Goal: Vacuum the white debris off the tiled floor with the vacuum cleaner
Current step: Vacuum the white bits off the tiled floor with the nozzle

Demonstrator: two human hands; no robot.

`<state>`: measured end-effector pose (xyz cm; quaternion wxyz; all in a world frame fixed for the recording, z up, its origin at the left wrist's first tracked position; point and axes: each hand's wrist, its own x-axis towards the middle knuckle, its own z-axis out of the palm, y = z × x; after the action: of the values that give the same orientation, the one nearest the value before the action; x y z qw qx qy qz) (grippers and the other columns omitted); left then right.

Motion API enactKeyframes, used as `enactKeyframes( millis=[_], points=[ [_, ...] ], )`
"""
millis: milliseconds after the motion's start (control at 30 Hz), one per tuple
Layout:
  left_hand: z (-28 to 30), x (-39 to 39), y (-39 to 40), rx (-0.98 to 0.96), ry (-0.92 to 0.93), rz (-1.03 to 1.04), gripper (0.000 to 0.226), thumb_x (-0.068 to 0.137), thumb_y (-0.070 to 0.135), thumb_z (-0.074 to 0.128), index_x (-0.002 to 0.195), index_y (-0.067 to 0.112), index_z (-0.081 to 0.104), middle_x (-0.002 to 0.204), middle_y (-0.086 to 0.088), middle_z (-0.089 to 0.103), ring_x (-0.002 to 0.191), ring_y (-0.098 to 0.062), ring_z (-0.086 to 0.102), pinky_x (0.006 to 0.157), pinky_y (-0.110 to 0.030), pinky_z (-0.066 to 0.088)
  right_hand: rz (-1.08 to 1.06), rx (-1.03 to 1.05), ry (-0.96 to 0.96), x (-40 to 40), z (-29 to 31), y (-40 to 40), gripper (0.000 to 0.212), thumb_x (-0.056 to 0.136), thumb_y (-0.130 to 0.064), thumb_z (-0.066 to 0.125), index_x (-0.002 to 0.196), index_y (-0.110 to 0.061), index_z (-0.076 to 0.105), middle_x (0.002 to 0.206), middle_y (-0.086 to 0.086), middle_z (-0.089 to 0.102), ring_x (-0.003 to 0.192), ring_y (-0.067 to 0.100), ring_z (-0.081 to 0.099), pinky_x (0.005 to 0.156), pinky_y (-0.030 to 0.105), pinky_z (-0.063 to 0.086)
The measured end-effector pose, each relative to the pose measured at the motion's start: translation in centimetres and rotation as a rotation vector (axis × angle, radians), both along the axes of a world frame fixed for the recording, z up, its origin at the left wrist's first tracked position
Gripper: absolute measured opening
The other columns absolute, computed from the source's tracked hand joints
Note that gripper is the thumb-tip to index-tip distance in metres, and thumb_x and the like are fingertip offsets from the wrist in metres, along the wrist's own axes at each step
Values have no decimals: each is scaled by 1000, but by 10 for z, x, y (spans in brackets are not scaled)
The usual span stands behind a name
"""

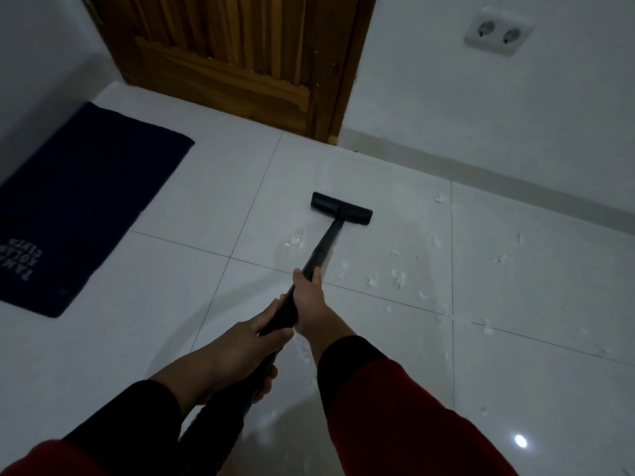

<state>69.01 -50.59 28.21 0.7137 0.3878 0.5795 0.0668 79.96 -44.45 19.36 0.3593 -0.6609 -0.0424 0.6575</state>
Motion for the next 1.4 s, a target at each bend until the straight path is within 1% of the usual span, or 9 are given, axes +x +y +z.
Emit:
enactKeyframes(
  millis=[133, 600, 733, 867, 1000, 1067, 1167, 1267, 1400],
  points=[
    [9, 2, -26, -14, 5, -8, 61, 97, 29, 48, 145, 49, 16, 66, -12, 56, 48, -16, 56, 46, -28, 46, 9, -18, 1, 0, 3, -27, 62, 100, -31, 48, 150, -42, 14, 111, 4, 44, 70, 18, 54, 65, 33, 51],
    [20, -39, -94, -64, 21, -31, 58, 97, 28, 48, 144, 50, 21, 67, -13, 57, 47, -16, 57, 46, -27, 47, 9, -55, -40, -39, 18, -101, 61, 100, -30, 45, 150, -42, 13, 81, -3, 45, 68, 19, 54, 81, 38, 51],
    [23, -52, -108, -54, 25, -52, 59, 97, 28, 47, 146, 46, 20, 67, -12, 57, 48, -16, 56, 46, -27, 47, 9, -58, -47, -51, 25, -116, 60, 100, -31, 44, 150, -42, 11, 82, -3, 45, 69, 18, 54, 84, 39, 51],
    [23, -66, -124, -38, -1, -52, 60, 97, 28, 48, 144, 51, 19, 67, -12, 56, 47, -16, 56, 46, -28, 47, 18, -43, -80, -64, 28, -129, 60, 101, -31, 43, 151, -40, 11, 95, 0, 47, 70, 18, 54, 81, 38, 52],
    [19, -78, -143, -61, -32, -53, 59, 97, 29, 49, 142, 53, 20, 69, -13, 54, 47, -16, 55, 46, -27, 47, 7, -43, -96, -77, 28, -149, 60, 101, -30, 44, 151, -39, 12, 96, 0, 47, 71, 19, 56, 76, 35, 51],
    [16, -81, -149, -66, -43, -68, 58, 97, 29, 49, 142, 51, 20, 70, -13, 54, 49, -16, 55, 46, -26, 47, 2, -55, -93, -82, 28, -159, 60, 101, -30, 44, 151, -39, 12, 119, 8, 51, 89, 25, 62, 82, 38, 52],
    [11, -83, -158, -55, -52, -93, 57, 97, 29, 48, 143, 50, 20, 71, -14, 54, 51, -17, 55, 46, -26, 48, -5, -64, -89, -84, 28, -171, 60, 102, -30, 42, 152, -37, 10, 141, 8, 41, 117, 31, 55, 85, 37, 50],
    [10, -89, -169, -54, -57, -100, 58, 97, 29, 48, 143, 49, 19, 71, -14, 54, 50, -17, 55, 46, -26, 48, 0, -61, -103, -89, 32, -183, 59, 103, -29, 40, 153, -34, 8, 145, 8, 38, 122, 30, 52, 80, 33, 47],
    [17, -102, -184, -48, -61, -121, 61, 96, 30, 49, 144, 50, 17, 70, -13, 54, 49, -16, 56, 45, -25, 47, -21, -59, -91, -98, 41, -200, 59, 103, -30, 41, 152, -36, 9, 142, 9, 41, 120, 30, 53, 81, 34, 48]
  ],
)
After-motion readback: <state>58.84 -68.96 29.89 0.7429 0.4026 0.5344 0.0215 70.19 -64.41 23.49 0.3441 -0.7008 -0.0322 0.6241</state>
